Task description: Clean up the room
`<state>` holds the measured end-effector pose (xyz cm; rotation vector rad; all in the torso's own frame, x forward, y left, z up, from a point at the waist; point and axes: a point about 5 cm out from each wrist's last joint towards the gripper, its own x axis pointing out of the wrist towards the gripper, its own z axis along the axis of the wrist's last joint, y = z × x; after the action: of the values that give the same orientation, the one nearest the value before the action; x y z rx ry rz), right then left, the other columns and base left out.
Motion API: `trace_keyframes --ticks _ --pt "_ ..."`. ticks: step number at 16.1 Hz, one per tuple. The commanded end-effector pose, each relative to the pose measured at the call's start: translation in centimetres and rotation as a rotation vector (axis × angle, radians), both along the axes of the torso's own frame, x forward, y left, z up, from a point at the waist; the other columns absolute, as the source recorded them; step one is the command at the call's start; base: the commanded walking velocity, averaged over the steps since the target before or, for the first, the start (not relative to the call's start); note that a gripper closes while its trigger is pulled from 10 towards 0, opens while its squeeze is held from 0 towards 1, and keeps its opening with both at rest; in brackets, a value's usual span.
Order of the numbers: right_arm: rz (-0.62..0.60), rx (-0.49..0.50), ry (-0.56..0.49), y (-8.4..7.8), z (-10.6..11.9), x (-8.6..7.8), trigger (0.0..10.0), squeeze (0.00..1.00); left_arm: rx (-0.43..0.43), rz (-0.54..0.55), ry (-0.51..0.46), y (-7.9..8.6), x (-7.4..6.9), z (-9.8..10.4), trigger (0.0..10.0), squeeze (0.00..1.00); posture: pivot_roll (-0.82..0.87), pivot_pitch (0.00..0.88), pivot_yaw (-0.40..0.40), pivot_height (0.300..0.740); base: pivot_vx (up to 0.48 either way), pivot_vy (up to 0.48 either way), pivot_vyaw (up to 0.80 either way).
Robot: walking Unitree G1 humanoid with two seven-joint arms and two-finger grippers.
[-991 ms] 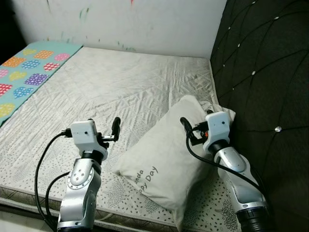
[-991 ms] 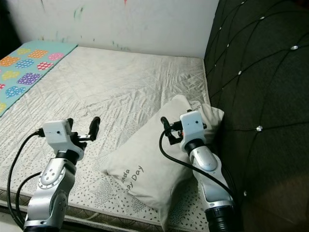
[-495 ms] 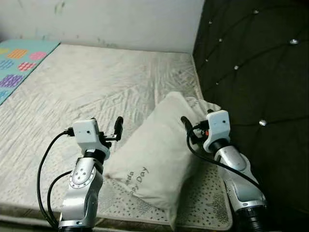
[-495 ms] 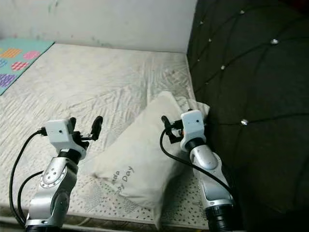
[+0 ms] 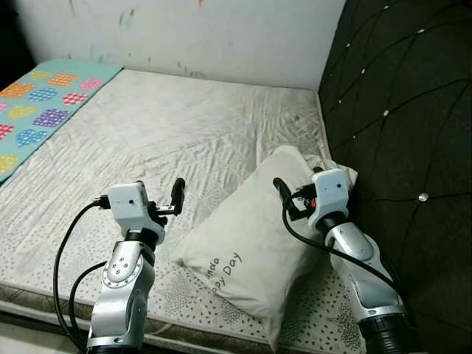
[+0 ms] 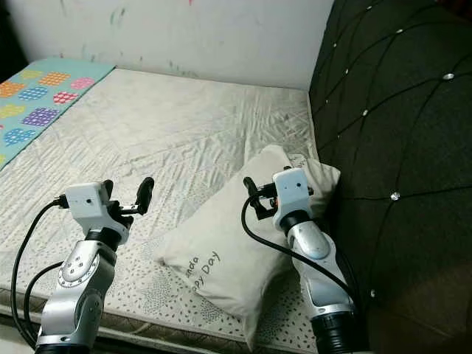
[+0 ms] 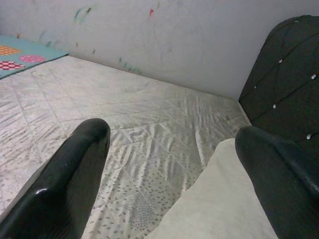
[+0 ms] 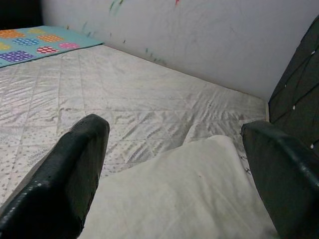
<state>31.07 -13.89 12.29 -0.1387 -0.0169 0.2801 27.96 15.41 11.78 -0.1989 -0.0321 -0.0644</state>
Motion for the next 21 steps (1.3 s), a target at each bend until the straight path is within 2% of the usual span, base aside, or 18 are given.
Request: trace_keyframes --ticks 1,9,14,19,21 --pt "-0.001 -0.004 -0.007 -0.1 0.1 0.1 10.0 0.00 0.005 -0.013 0.003 -0.2 0.0 0.0 10.0 0.00 -0.19 0.000 -0.022 0.740 0.000 0.000 0.00" --pt "0.019 0.032 -0.001 0.4 0.4 0.0 10.0 0.00 0.005 -0.014 -0.011 -0.2 -0.1 0.4 10.0 0.00 -0.18 0.000 -0.022 0.736 0.000 0.000 0.00" --pt "0.035 0.045 0.017 0.5 -0.1 -1.0 10.0 0.00 0.009 -0.006 -0.012 0.2 -0.7 0.7 10.0 0.00 -0.17 0.000 -0.016 0.697 0.000 0.000 0.00" --pt "0.041 0.039 0.017 0.2 0.0 -0.9 10.0 0.00 0.006 -0.018 -0.026 0.0 -1.0 1.0 10.0 0.00 -0.17 0.000 -0.021 0.637 0.000 0.000 0.00" --pt "0.043 0.035 0.021 0.2 0.0 -0.8 10.0 0.00 0.004 -0.015 -0.025 0.0 -1.1 1.1 10.0 0.00 -0.17 0.000 -0.022 0.637 0.000 0.000 0.00"
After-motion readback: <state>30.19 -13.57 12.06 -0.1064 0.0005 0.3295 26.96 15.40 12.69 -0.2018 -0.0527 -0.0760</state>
